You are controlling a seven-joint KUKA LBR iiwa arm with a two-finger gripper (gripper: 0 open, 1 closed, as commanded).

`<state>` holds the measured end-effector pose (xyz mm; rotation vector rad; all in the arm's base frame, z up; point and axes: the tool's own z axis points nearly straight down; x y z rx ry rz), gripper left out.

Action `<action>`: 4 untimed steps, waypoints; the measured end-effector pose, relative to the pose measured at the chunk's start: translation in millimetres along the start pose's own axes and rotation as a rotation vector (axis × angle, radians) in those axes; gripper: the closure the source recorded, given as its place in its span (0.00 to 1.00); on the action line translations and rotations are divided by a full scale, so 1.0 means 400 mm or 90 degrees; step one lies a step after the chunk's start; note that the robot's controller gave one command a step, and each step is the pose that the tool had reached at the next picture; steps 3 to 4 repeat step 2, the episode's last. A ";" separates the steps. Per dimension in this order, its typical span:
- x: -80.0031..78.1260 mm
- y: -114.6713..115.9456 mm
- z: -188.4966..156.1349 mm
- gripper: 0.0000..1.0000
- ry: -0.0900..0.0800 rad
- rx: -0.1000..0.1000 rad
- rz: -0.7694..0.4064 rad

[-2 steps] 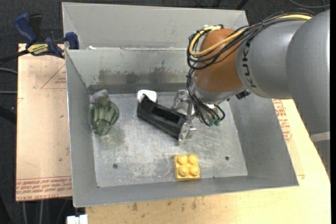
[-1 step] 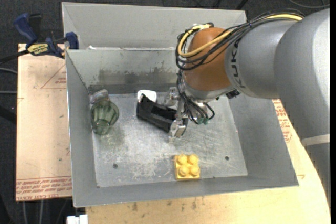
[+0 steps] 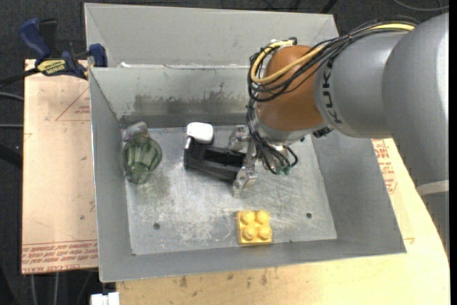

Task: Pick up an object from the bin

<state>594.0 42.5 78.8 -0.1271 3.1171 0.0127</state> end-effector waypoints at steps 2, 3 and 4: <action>-0.016 -0.016 -0.498 1.00 0.017 0.004 0.009; -0.016 -0.016 -0.498 1.00 0.017 0.004 0.009; -0.016 -0.016 -0.498 1.00 0.017 0.004 0.009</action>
Offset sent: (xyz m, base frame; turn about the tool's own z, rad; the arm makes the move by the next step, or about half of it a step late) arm 0.0036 -0.0085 0.2063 0.0172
